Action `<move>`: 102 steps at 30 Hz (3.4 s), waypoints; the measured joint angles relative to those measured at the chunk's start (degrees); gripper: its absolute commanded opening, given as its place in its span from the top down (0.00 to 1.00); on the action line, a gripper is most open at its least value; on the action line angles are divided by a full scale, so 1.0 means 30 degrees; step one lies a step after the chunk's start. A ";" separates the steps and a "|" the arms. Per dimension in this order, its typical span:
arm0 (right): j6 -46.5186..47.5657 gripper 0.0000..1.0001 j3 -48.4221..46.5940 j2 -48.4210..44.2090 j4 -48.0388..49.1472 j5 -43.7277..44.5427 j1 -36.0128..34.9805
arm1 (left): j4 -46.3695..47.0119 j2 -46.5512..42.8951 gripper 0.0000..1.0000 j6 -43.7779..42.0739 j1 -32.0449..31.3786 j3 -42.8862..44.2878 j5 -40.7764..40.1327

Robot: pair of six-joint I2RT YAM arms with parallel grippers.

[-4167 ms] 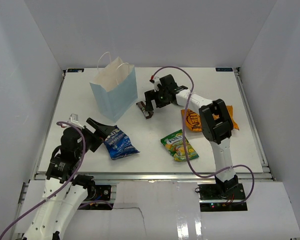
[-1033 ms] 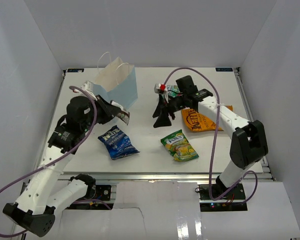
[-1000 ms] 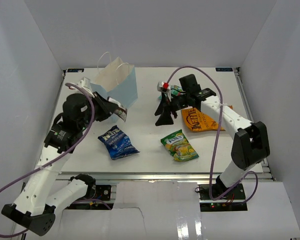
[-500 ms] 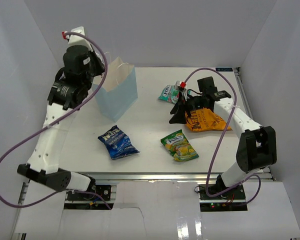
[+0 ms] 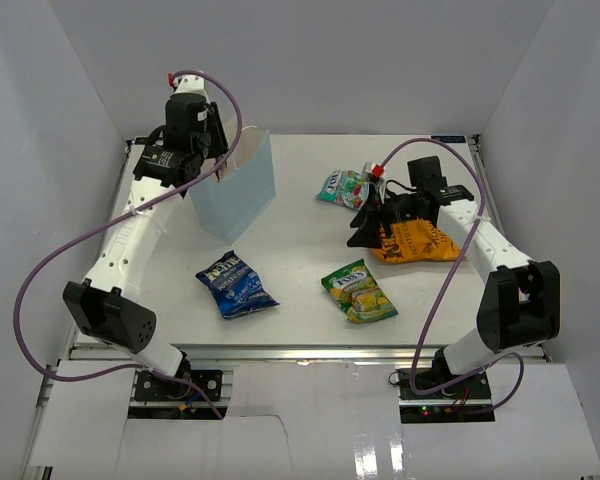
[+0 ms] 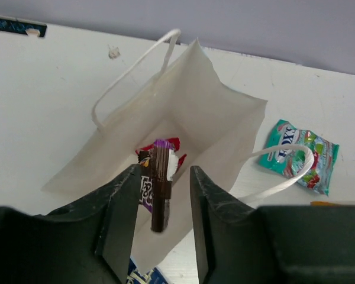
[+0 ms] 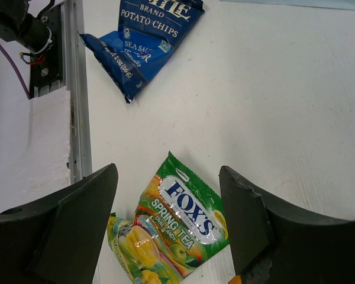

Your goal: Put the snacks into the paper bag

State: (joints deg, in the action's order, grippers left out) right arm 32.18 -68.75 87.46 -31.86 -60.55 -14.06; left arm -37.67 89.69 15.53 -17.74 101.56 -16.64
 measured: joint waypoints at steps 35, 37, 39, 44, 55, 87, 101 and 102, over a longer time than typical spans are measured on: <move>-0.7745 0.20 0.5778 -0.0007 0.0095 1.5999 -0.3993 | 0.4211 -1.7260 0.02 1.1336 0.0007 -2.2236 1.1278; -0.8072 0.22 0.5814 0.0372 0.0299 1.5781 -0.3978 | 0.4918 -1.6946 0.02 1.1956 0.0007 -2.2848 1.2225; -0.8255 0.28 0.5821 0.0721 0.0393 1.5416 -0.3971 | 0.5646 -1.6575 0.02 1.2378 0.0007 -2.3095 1.3027; -0.8546 0.40 0.5829 0.0998 0.0546 1.4367 -0.3963 | 0.7344 -1.5752 0.02 1.2998 -0.0087 -2.3125 1.4367; -0.5938 0.85 0.5850 0.0204 0.0386 1.1220 -0.3942 | 1.0142 -1.2189 0.02 1.3588 -0.1770 -2.3460 1.5737; 0.0765 0.83 0.2594 -0.0386 -0.1923 0.2616 -0.3949 | 1.1613 -0.1341 0.47 1.1096 -0.7424 -1.7624 1.7063; 0.1297 0.33 0.1319 -0.0401 -0.2404 0.2550 -0.3920 | 0.6186 -0.2849 0.67 0.8575 -0.7541 -1.5438 1.3959; 0.1341 0.32 0.1013 -0.0408 -0.2463 0.2521 -0.3818 | 0.5530 -0.3133 0.67 0.8313 -0.7533 -1.5147 1.3537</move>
State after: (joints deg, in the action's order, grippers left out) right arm 36.21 -65.71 86.24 -39.24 -52.99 -25.52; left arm -21.08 80.29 40.47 -40.34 56.12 23.97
